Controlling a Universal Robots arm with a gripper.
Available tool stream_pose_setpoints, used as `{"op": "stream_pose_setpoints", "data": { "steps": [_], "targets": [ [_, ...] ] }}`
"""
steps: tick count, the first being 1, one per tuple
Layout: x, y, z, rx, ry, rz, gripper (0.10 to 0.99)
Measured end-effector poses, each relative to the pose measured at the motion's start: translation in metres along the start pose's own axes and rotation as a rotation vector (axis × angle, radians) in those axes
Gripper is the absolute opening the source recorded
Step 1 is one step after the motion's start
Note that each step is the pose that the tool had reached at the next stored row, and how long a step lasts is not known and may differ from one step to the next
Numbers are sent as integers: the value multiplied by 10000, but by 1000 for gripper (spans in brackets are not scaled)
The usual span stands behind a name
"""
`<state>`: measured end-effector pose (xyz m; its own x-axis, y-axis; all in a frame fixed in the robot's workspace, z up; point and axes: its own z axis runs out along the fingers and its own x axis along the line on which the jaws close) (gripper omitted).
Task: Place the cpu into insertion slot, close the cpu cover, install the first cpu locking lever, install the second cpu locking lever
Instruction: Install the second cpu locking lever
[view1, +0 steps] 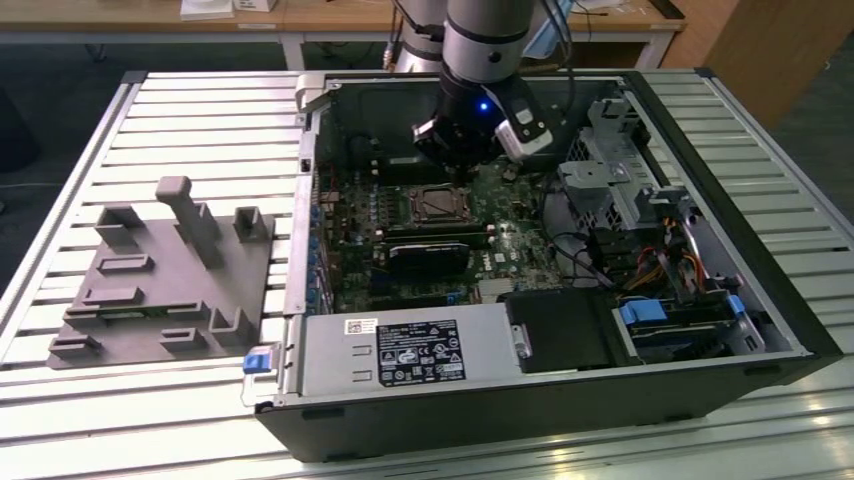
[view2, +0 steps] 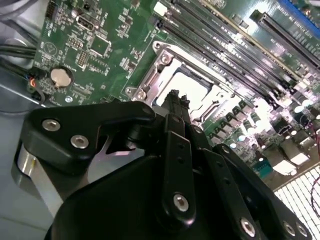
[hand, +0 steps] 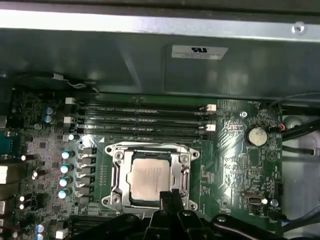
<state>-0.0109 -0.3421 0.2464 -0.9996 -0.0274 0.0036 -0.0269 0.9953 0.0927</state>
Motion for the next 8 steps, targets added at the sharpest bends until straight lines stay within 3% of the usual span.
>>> {"op": "stream_pose_setpoints", "data": {
  "steps": [2,5,8],
  "targets": [
    [0,-1,10,71,23,2,106],
    [-1,-2,23,354,55,5,106],
    [1,-24,52,326,62,7,106]
  ]
}}
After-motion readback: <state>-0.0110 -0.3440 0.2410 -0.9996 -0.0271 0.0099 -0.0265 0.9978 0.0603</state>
